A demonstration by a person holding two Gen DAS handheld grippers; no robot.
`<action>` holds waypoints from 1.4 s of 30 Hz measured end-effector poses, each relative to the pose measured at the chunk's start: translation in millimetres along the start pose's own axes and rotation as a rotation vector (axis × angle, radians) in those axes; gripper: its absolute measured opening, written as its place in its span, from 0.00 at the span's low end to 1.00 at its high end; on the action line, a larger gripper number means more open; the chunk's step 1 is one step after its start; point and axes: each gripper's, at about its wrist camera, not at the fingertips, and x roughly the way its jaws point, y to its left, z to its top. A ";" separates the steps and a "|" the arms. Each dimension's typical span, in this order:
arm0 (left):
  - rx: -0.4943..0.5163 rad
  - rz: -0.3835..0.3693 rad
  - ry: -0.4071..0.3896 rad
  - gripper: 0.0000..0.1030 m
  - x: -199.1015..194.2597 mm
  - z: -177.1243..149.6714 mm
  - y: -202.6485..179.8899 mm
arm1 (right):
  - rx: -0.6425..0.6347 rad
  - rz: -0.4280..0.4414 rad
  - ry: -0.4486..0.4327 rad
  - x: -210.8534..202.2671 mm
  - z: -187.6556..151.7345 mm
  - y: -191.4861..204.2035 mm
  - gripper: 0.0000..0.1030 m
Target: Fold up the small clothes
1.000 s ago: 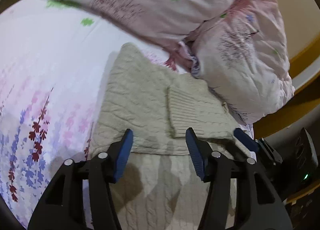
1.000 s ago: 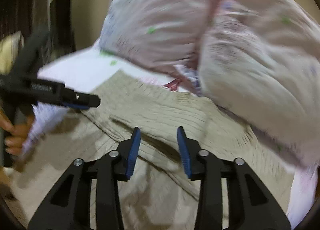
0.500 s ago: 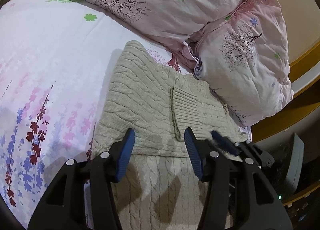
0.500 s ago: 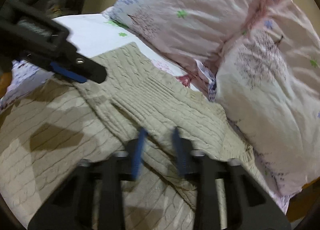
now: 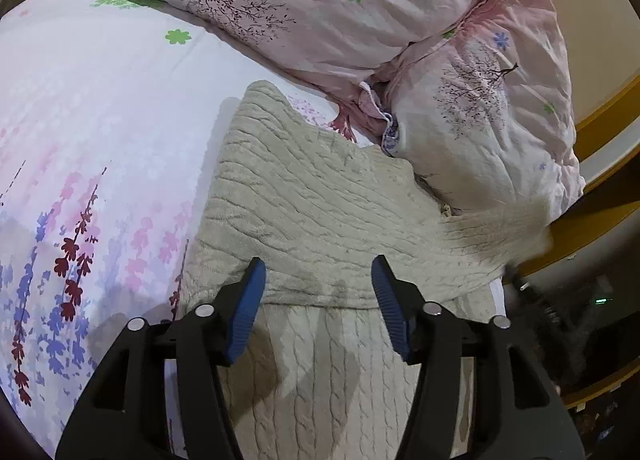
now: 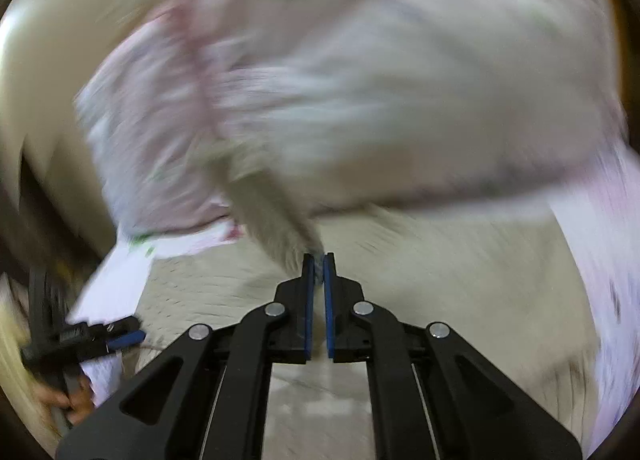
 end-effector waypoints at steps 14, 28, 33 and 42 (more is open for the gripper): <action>0.004 0.001 0.014 0.60 -6.7 -7.0 -5.0 | 0.313 -0.040 0.127 23.8 12.9 -81.6 0.31; 0.015 -0.006 0.016 0.60 -7.1 -7.3 -7.4 | 0.073 -0.097 -0.071 -11.7 19.3 -38.3 0.07; 0.018 -0.007 0.023 0.60 -5.3 -9.9 -6.7 | 0.078 -0.191 -0.029 -18.7 3.3 -53.0 0.07; 0.012 -0.007 0.026 0.60 -4.6 -11.7 -5.1 | 0.105 -0.237 0.071 -7.2 -12.4 -66.4 0.07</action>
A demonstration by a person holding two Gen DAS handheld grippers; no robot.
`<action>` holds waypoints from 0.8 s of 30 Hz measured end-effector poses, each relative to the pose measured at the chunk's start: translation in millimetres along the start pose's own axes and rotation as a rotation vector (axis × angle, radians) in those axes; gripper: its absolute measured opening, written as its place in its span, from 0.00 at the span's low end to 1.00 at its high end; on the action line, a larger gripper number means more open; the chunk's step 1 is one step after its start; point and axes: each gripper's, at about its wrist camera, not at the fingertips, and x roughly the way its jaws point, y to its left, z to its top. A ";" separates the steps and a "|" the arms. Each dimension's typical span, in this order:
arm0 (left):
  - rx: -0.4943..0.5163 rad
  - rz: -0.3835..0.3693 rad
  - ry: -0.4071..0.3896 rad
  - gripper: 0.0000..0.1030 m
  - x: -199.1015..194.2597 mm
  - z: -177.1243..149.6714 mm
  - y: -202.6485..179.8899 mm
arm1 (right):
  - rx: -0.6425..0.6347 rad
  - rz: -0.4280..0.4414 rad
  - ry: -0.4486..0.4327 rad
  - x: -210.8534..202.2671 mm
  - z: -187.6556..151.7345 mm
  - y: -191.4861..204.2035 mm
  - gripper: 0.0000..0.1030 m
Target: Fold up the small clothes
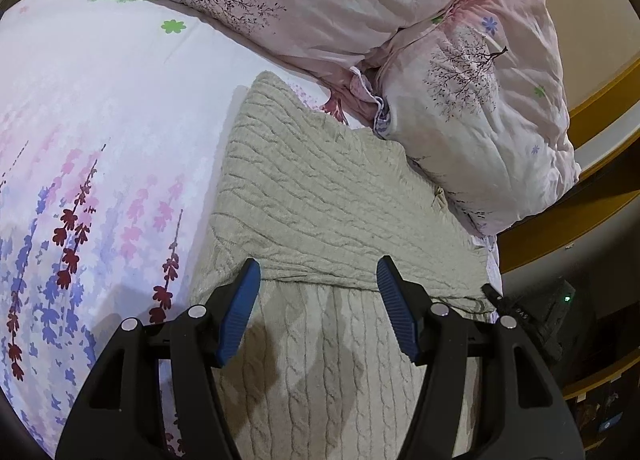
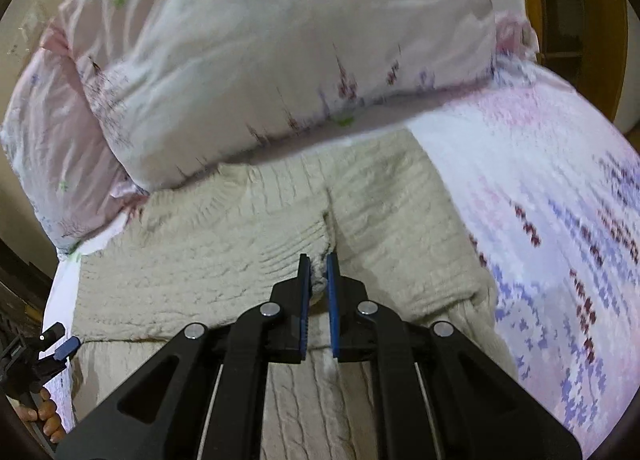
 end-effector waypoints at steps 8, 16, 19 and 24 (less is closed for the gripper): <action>0.009 -0.003 0.002 0.60 -6.5 -4.5 0.2 | -0.009 -0.001 -0.039 -11.7 3.6 -2.5 0.17; 0.016 0.002 0.007 0.60 -8.3 -9.6 -0.3 | -0.115 0.032 0.071 13.5 -2.3 16.9 0.22; 0.026 -0.004 0.008 0.60 -16.3 -14.3 -1.6 | -0.100 0.054 0.068 6.1 0.4 15.1 0.24; 0.048 -0.010 -0.009 0.62 -46.8 -29.9 3.8 | -0.079 0.121 0.024 -33.1 -0.2 -8.2 0.53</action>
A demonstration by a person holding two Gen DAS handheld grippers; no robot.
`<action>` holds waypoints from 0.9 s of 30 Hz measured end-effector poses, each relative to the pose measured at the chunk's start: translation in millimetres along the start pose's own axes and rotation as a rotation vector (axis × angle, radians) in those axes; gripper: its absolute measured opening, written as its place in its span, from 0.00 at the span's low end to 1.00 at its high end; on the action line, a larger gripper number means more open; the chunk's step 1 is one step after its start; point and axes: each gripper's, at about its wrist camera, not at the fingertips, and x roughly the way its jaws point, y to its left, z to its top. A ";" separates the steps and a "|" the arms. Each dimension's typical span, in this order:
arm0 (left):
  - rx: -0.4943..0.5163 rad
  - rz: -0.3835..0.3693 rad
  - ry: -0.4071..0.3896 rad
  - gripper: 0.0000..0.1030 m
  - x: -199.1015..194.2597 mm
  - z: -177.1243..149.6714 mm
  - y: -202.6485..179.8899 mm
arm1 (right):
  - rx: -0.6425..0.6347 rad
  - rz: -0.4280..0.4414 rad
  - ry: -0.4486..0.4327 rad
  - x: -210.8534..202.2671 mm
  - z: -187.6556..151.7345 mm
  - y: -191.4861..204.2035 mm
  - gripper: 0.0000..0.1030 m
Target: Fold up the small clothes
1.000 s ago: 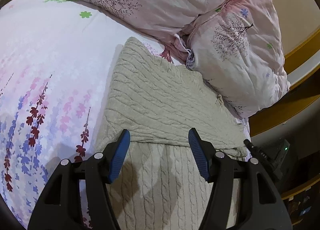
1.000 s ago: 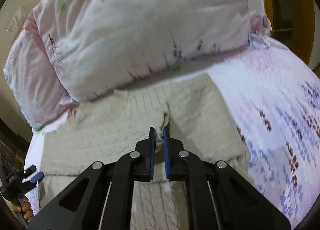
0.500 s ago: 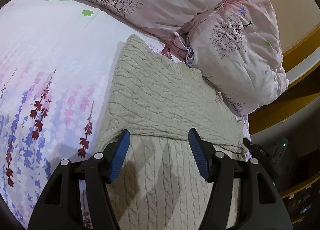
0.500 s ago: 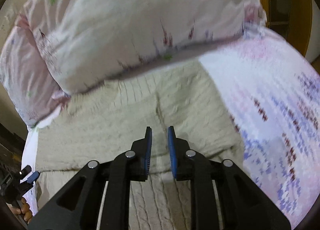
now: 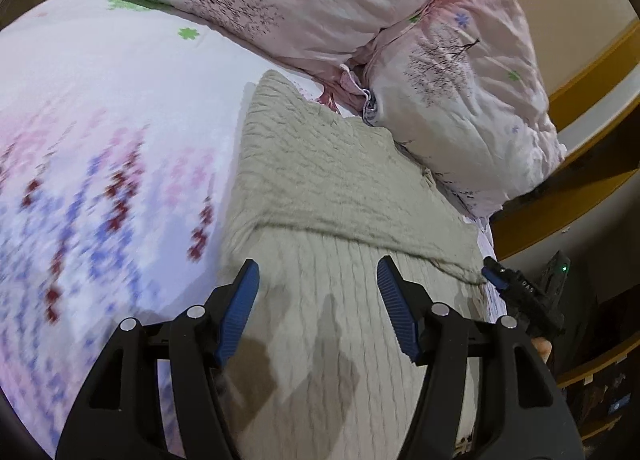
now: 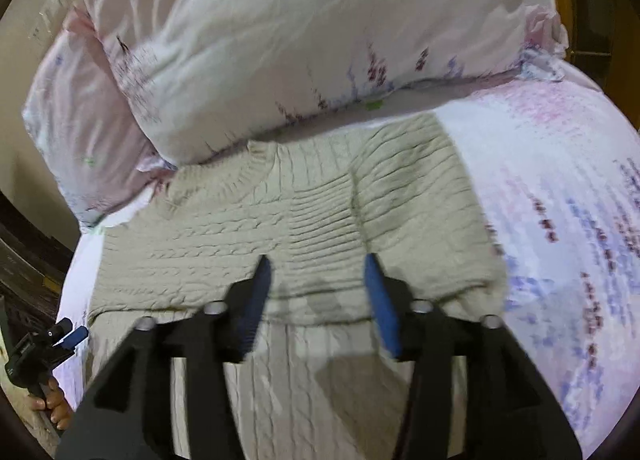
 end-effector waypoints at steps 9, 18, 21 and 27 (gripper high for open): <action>-0.031 -0.022 0.025 0.63 -37.2 -49.4 19.4 | 0.112 0.083 0.050 -54.3 -42.8 -69.3 0.53; -0.071 -0.099 0.054 0.62 -53.4 -102.0 20.2 | 0.176 0.146 0.124 -81.8 -105.8 -97.0 0.40; -0.063 -0.133 0.075 0.58 -56.2 -117.0 14.3 | 0.189 0.188 0.136 -89.5 -121.5 -101.1 0.35; -0.075 -0.203 0.116 0.50 -59.4 -139.6 8.7 | 0.191 0.303 0.172 -98.6 -148.7 -97.9 0.25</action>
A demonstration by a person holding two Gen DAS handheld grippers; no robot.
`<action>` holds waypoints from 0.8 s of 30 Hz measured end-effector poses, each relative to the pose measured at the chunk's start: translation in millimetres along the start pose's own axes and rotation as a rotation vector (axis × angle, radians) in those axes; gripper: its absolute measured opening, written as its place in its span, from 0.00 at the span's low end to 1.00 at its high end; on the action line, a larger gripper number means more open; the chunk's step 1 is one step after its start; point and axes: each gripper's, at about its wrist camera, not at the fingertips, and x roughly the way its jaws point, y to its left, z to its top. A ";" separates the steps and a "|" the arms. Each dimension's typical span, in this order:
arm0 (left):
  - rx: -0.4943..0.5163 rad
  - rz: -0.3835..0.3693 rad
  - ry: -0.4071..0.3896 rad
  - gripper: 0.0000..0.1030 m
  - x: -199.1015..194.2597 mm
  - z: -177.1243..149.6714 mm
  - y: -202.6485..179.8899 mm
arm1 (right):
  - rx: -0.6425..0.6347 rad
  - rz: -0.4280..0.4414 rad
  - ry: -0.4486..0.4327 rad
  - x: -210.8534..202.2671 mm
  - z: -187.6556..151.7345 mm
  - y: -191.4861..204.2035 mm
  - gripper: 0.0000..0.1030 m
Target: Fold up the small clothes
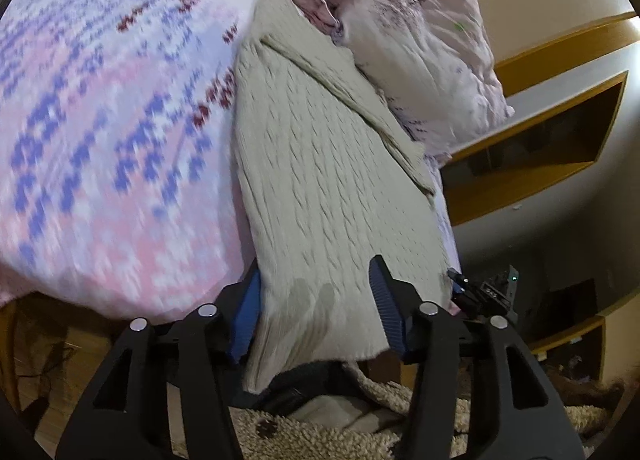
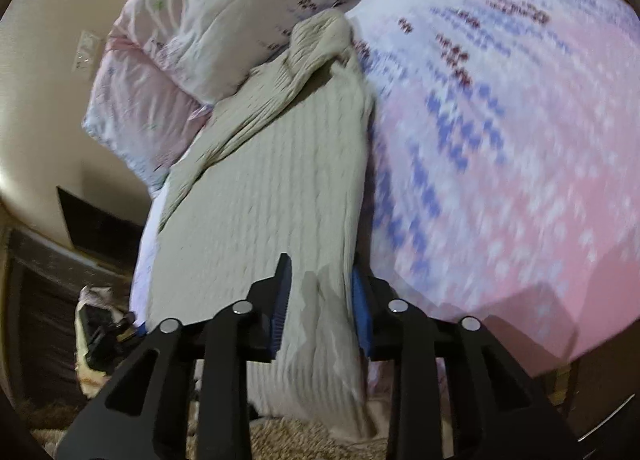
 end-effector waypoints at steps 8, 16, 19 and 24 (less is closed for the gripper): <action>-0.026 -0.046 0.064 0.37 4.2 -19.8 -3.3 | -0.074 0.055 0.046 -5.1 -28.5 12.9 0.23; 0.045 0.007 0.046 0.07 3.7 -13.6 -21.6 | -0.229 -0.032 -0.033 -18.2 -35.3 35.8 0.08; 0.126 0.065 -0.013 0.06 -3.7 -1.1 -36.6 | -0.307 -0.071 -0.132 -29.2 -27.8 53.7 0.07; 0.219 0.148 -0.095 0.06 -7.5 27.6 -56.8 | -0.449 -0.158 -0.284 -38.1 -13.4 86.2 0.07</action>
